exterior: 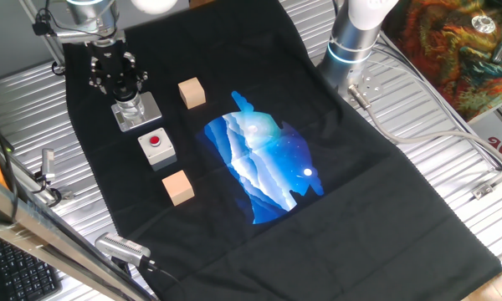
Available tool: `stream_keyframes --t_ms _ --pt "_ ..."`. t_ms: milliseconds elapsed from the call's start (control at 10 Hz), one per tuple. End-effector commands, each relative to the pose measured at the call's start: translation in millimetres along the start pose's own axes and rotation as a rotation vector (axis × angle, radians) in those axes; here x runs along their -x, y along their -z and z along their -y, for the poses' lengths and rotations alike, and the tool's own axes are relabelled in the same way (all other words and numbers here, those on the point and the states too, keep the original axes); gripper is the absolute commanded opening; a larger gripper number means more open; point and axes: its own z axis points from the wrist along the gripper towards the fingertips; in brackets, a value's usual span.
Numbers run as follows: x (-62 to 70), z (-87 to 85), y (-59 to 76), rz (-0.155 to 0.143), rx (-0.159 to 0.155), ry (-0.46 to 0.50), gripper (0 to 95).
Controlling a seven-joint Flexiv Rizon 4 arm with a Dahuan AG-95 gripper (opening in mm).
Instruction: Screw the lid onto the jar
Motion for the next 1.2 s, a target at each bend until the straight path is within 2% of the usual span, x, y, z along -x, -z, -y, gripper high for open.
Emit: stream_keyframes --t_ms 100,300,1200 --pt "0.4 -0.1 0.2 0.0 0.0 0.047 95.0" --pt "0.5 -0.1 0.0 -0.004 0.002 0.069 95.0" --pt "0.0 0.1 -2.3 -0.009 0.006 0.051 95.0"
